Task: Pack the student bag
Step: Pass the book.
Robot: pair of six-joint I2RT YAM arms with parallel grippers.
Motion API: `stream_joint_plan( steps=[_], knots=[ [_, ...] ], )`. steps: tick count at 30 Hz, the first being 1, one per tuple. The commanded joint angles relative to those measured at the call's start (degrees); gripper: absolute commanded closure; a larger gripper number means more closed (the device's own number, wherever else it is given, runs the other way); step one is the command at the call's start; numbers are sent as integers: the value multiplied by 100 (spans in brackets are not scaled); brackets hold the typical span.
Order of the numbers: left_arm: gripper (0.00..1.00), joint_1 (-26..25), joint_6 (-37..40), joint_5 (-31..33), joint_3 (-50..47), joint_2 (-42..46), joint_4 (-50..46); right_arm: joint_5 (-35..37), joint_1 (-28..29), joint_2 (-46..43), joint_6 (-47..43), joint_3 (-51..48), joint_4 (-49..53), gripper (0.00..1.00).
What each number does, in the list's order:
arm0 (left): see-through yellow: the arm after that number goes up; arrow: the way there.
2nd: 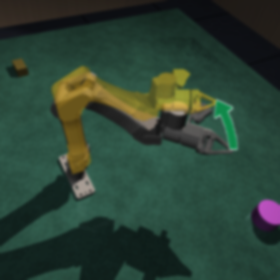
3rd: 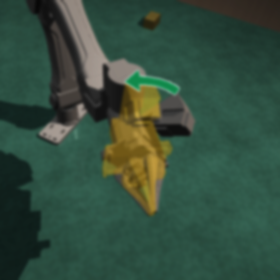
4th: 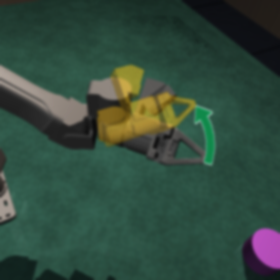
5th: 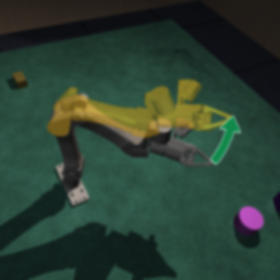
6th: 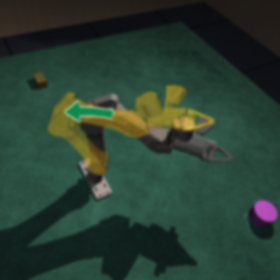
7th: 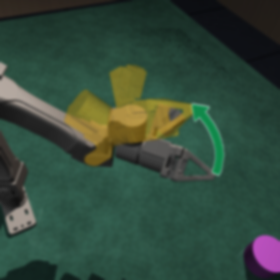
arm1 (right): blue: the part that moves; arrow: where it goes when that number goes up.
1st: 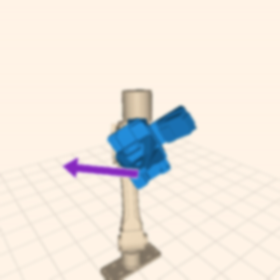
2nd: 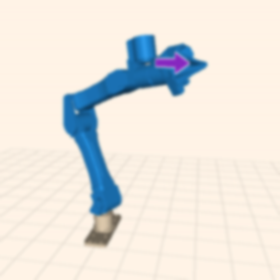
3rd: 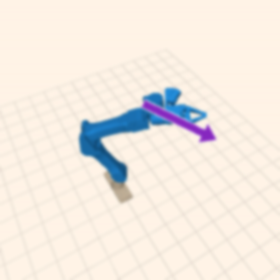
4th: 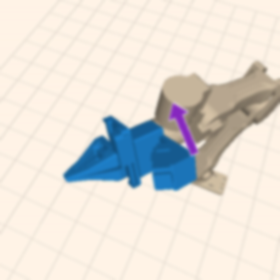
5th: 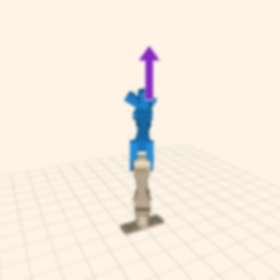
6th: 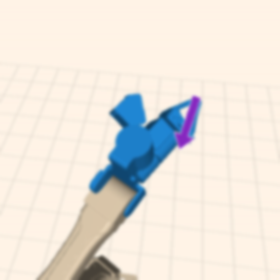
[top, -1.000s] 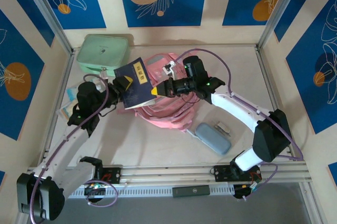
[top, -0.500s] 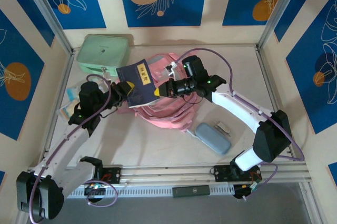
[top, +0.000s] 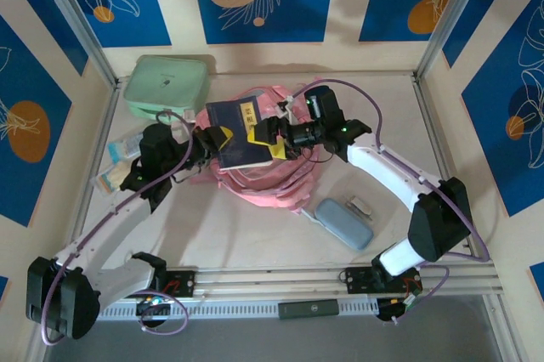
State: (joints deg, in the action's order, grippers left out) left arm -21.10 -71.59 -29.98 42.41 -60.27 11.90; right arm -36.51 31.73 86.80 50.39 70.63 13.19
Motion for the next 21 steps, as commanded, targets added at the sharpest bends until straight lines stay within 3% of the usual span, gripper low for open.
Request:
stream_joint_plan(
  steps=[1, 5, 7, 10, 15, 18, 21],
  knots=[
    [100, -119, 22, 6, 309, -63, 564, -686, 23, 58, 674, -76, -593, 1],
    [100, -140, 68, 125, 263, -140, 490, -1033, -63, -115, 1498, -512, -1812, 1],
    [100, -147, 171, 158, 258, -159, 401, -1035, -124, -239, 1741, -718, -2172, 8],
    [100, -164, 341, 209, 310, -203, 154, -937, -140, -399, 1736, -864, -2275, 24],
    [100, -203, 662, 331, 399, -215, -302, -286, 29, -491, 809, -557, -971, 54],
    [100, -248, 733, 300, 445, -278, -324, -139, 57, -469, 674, -498, -848, 78],
    [100, -263, 877, 319, 523, -317, -504, -59, 22, -457, 579, -463, -710, 93]
  ],
)
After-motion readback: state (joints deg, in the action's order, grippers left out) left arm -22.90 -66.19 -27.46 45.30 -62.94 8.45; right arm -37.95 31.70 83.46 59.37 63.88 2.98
